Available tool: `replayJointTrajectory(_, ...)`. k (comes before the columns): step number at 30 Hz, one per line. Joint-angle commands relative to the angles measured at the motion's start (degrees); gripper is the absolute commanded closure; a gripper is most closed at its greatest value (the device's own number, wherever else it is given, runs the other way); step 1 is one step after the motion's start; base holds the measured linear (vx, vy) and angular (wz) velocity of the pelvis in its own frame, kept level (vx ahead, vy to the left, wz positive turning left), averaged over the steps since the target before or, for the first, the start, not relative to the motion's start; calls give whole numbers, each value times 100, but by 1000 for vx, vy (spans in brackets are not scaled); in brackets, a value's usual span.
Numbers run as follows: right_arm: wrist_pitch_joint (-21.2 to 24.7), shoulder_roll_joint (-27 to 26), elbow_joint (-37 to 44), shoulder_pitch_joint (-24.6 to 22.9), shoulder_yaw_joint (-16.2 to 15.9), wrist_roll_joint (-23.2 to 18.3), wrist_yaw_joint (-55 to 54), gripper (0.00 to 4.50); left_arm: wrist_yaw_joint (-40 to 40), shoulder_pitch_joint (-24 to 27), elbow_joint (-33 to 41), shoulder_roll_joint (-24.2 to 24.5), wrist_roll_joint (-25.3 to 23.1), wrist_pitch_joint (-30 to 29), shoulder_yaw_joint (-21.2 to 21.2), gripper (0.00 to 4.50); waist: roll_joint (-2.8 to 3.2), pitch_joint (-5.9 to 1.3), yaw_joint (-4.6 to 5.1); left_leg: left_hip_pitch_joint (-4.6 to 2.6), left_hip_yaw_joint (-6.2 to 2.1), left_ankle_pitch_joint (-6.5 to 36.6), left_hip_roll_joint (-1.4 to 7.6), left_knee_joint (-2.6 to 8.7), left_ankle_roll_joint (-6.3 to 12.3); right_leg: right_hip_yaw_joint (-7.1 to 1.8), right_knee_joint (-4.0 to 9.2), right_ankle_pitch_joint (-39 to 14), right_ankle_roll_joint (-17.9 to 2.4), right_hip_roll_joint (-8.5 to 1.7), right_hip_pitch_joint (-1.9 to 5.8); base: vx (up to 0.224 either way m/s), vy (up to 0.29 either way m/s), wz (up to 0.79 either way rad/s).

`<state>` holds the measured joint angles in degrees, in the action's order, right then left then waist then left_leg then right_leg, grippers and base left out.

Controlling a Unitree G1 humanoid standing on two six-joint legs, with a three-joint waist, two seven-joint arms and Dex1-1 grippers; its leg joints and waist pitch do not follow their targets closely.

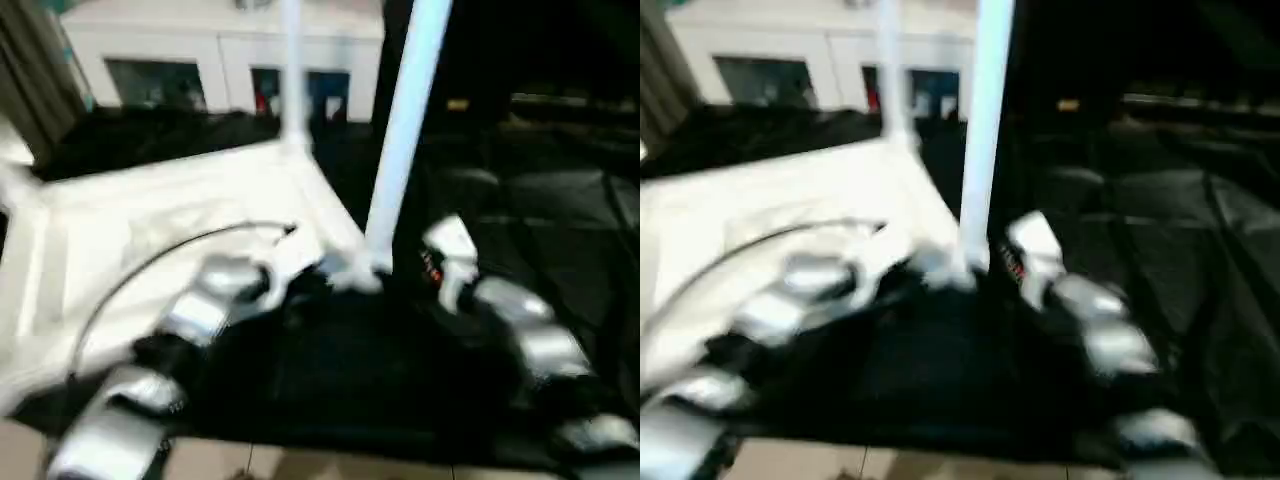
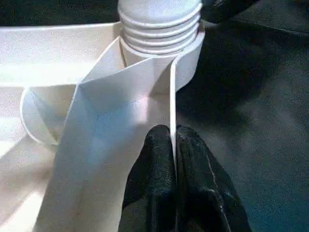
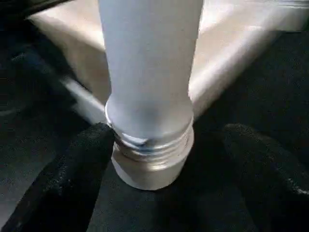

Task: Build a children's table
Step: Rotate leg to tighten

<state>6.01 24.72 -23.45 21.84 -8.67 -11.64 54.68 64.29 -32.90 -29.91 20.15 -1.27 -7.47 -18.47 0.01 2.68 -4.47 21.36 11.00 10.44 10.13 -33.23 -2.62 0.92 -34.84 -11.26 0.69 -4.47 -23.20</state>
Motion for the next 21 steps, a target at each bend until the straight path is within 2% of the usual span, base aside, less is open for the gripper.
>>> replayJointTrajectory(1,146,175,244,-64,-93,-23,374,56,588,176,325,-22,269,-250,-275,450,-56,-331,-26,-62,-78,973,303,348,566,-144,355,-346,-1562,-305,251,0,0,0)
replayJointTrajectory(4,288,252,379,-116,-122,-116,612,56,765,244,536,25,356,-369,-313,450,-62,-303,-72,-86,-70,1251,314,371,431,-154,395,-782,-1553,-319,230,0,0,0)
replayJointTrajectory(8,419,361,551,-163,-299,-113,849,56,805,299,643,34,343,-389,-334,450,-68,-279,-67,-102,-93,1568,307,406,215,-172,463,-1463,-1331,-339,211,0,0,0)
replayJointTrajectory(12,501,285,575,-160,-276,-108,859,71,811,325,735,74,318,-461,-331,450,-77,-290,-58,-89,-102,1527,298,407,167,-177,455,-1422,-1259,-337,214,0,0,0)
replayJointTrajectory(13,515,263,582,-159,-264,-112,863,71,807,327,750,82,317,-481,-329,450,-77,-295,-63,-86,-100,1455,297,403,185,-176,444,-1317,-1272,-333,216,0,0,0)
replayJointTrajectory(15,550,251,614,-165,-277,-124,891,99,812,338,792,98,306,-526,-323,450,-78,-308,-64,-78,-92,1291,289,383,236,-171,420,-1054,-1325,-328,225,0,0,0)
replayJointTrajectory(21,569,251,617,-182,-325,-135,903,142,814,378,836,122,277,-553,-321,450,-73,-308,-68,-79,-91,1253,289,377,271,-162,412,-978,-1375,-327,231,0,0,0)
